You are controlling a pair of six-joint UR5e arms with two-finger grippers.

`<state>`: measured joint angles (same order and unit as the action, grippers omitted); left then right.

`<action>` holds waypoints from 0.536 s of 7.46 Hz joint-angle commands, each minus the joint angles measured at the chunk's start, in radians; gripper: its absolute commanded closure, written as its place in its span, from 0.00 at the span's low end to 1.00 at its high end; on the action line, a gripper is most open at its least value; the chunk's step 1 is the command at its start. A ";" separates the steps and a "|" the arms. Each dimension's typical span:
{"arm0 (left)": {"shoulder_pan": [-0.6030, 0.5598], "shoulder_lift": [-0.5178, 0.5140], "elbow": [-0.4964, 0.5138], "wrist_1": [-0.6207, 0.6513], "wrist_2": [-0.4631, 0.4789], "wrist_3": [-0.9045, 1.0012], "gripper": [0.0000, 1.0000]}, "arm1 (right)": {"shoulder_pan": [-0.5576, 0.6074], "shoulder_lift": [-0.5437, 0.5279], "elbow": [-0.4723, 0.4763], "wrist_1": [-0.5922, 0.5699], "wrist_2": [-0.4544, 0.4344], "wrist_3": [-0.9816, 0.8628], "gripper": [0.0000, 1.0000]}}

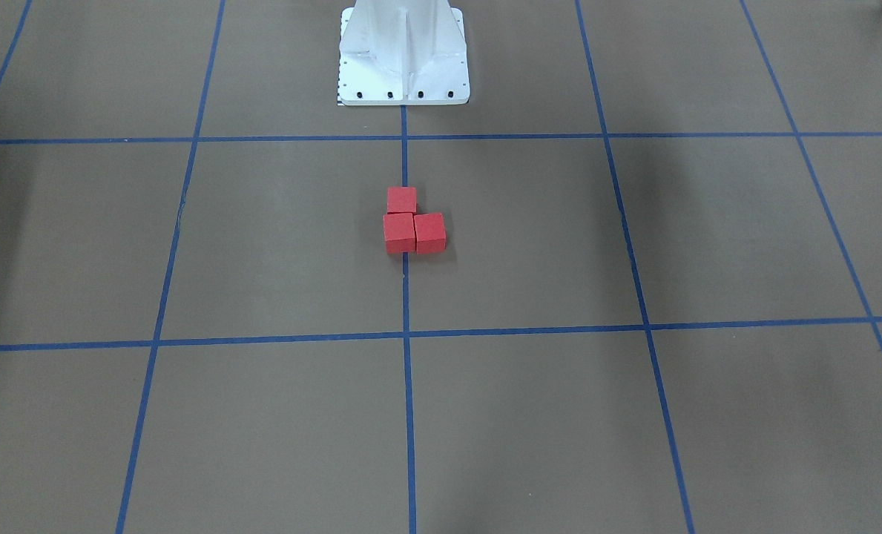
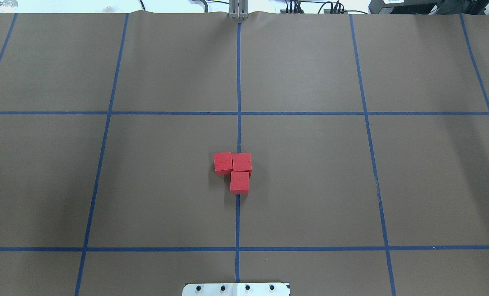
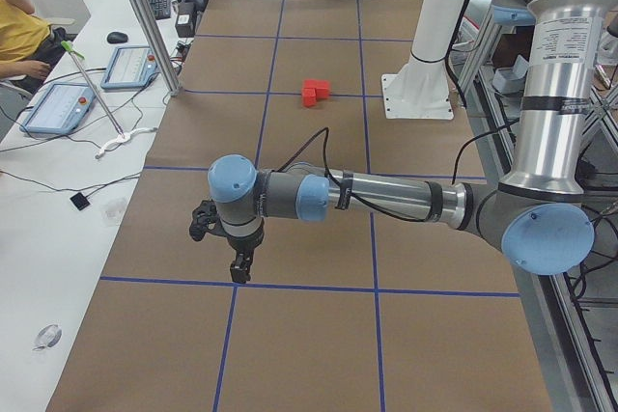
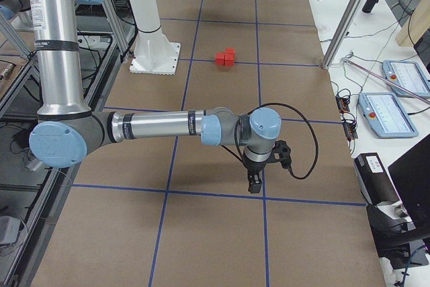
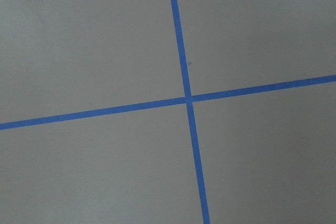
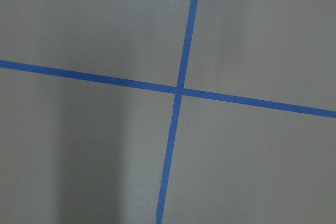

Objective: Form red blocks into L shape at center

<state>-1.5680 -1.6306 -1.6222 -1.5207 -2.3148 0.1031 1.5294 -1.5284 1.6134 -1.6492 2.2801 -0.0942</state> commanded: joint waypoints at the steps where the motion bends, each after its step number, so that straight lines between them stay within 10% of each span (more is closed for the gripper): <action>1: 0.000 0.002 0.002 0.001 0.000 0.000 0.00 | 0.000 0.001 -0.004 0.002 -0.002 -0.004 0.01; 4: 0.000 0.002 0.002 0.001 0.000 0.000 0.00 | 0.000 0.002 -0.003 0.002 -0.002 -0.006 0.01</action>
<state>-1.5677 -1.6292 -1.6200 -1.5202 -2.3148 0.1028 1.5294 -1.5265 1.6112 -1.6476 2.2784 -0.1006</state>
